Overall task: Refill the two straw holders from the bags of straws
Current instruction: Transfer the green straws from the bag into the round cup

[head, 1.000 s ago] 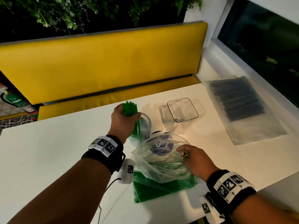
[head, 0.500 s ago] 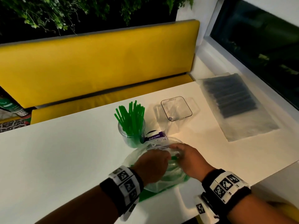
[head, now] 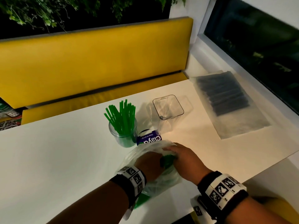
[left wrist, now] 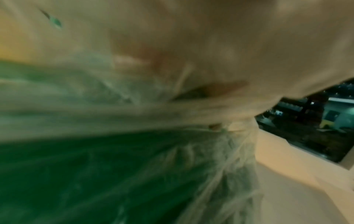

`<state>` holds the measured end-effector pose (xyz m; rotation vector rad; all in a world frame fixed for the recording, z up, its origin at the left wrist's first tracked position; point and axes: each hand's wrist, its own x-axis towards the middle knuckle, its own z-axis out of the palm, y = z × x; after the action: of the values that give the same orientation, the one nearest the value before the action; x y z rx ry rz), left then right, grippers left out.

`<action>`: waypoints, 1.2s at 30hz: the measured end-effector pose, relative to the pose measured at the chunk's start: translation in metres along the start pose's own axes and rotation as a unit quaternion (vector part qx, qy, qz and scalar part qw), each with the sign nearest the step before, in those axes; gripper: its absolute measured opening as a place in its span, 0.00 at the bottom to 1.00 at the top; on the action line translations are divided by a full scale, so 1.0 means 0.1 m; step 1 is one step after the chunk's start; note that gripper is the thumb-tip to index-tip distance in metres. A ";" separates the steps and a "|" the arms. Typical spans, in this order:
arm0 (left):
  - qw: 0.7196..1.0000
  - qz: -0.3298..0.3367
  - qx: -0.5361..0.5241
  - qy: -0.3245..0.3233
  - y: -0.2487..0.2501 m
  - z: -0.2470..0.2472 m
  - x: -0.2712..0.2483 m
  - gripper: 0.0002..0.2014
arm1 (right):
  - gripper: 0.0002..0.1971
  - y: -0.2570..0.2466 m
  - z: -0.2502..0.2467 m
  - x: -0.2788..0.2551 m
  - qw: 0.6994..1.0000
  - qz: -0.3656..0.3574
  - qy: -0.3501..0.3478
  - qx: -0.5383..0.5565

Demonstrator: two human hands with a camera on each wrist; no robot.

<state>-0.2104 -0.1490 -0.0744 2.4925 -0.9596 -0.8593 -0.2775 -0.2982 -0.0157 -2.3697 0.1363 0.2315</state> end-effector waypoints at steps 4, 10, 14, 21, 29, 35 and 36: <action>1.000 0.010 0.014 0.012 -0.04 -0.10 -0.03 0.09 | 0.29 0.10 -0.01 0.01 0.998 0.050 0.008 -0.030; 0.993 0.052 0.096 0.046 0.09 -0.22 -0.04 0.17 | 0.30 -0.03 0.00 0.08 0.999 0.014 -0.025 -0.016; 0.996 0.041 0.053 0.052 0.15 -0.32 -0.11 0.13 | 0.33 -0.03 -0.06 0.11 0.999 0.042 -0.015 -0.018; 0.992 0.050 -0.116 -0.004 0.15 -0.55 -0.37 0.07 | 0.34 -0.04 -0.31 0.19 0.976 0.098 -0.148 0.129; 0.874 0.181 -0.435 0.119 0.56 -1.59 -1.05 0.04 | 0.26 0.11 -0.15 0.24 0.976 0.165 -0.127 0.065; 0.656 0.137 -0.532 0.518 -0.03 -2.31 -0.90 0.06 | 0.27 0.14 -0.10 0.26 0.972 0.174 -0.134 0.084; 0.643 0.117 -0.543 0.528 -0.12 -2.28 -0.80 0.06 | 0.27 0.14 -0.08 0.27 0.973 0.172 -0.131 0.087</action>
<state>-0.1060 -0.0647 0.1268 1.2725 -0.1449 0.2244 -0.2525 -0.3152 -0.0248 -2.1083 0.4234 0.6663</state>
